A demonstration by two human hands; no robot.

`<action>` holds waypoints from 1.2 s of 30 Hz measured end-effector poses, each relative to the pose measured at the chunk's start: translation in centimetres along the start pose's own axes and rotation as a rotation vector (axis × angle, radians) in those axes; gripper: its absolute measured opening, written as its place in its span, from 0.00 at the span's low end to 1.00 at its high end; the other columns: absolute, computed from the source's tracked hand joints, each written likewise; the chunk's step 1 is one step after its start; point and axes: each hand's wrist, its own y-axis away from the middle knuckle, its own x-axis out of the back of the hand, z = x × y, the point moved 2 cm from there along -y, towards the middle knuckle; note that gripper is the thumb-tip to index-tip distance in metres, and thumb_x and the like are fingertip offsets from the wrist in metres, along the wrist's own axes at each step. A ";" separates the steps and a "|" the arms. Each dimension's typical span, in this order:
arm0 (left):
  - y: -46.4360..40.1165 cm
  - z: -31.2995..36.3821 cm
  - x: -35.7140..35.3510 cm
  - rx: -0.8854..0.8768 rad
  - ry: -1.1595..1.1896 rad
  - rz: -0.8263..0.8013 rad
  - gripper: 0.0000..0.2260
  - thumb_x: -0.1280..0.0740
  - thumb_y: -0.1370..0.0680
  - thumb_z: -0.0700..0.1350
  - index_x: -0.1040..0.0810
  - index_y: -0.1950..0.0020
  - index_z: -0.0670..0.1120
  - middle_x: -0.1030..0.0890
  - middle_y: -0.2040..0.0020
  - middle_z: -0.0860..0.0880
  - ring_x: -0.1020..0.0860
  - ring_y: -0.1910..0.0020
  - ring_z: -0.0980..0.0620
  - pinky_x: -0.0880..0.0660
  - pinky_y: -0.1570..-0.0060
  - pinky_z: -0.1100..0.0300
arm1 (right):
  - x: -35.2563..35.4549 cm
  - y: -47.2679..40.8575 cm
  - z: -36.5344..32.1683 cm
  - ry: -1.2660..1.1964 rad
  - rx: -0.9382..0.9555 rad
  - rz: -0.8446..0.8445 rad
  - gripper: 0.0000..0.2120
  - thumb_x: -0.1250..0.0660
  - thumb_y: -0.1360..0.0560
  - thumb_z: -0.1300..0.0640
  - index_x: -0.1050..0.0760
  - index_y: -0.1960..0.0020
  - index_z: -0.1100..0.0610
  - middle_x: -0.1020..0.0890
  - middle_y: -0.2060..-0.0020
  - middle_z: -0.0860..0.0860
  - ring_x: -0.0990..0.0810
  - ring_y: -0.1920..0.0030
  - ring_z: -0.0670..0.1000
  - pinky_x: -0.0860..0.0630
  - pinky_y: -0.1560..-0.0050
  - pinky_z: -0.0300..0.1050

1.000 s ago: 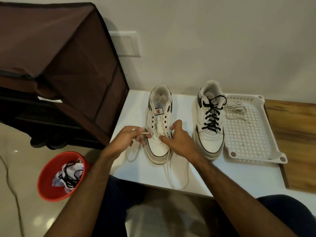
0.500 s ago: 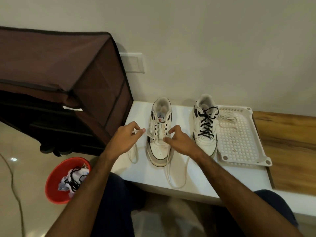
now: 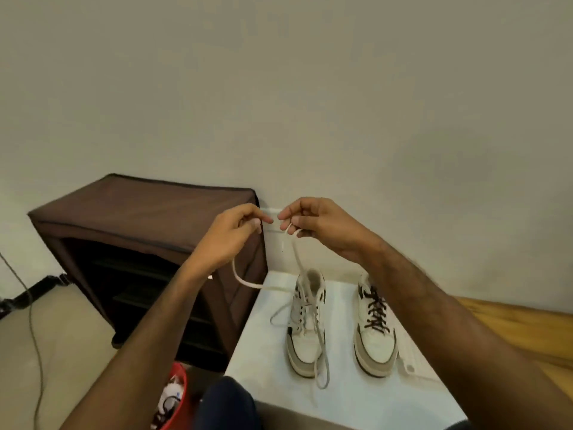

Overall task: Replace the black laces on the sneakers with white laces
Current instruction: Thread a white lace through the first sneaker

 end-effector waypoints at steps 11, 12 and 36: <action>-1.1 12.7 7.1 -0.168 0.873 0.266 0.16 0.45 0.37 0.35 0.22 0.55 0.37 0.22 0.61 0.40 0.33 0.69 0.54 0.38 0.70 0.61 | 0.4 1.1 -16.2 0.080 0.507 0.223 0.13 0.35 0.21 0.71 0.19 0.40 0.62 0.13 0.48 0.54 0.13 0.48 0.51 0.20 0.42 0.43; -1.2 13.2 7.3 -0.176 0.879 0.283 0.15 0.45 0.37 0.34 0.24 0.56 0.37 0.21 0.61 0.39 0.33 0.69 0.53 0.38 0.70 0.60 | 0.3 1.1 -16.8 0.066 0.524 0.246 0.12 0.34 0.21 0.71 0.19 0.40 0.62 0.13 0.48 0.54 0.13 0.49 0.51 0.20 0.43 0.42; -1.9 15.1 9.5 -0.313 0.646 0.406 0.10 0.36 0.19 0.29 0.22 0.40 0.38 0.14 0.44 0.42 0.15 0.44 0.45 0.18 0.44 0.54 | -0.5 0.1 -20.6 -0.448 0.421 0.311 0.07 0.30 0.21 0.61 0.20 0.43 0.58 0.15 0.56 0.51 0.14 0.55 0.52 0.18 0.54 0.42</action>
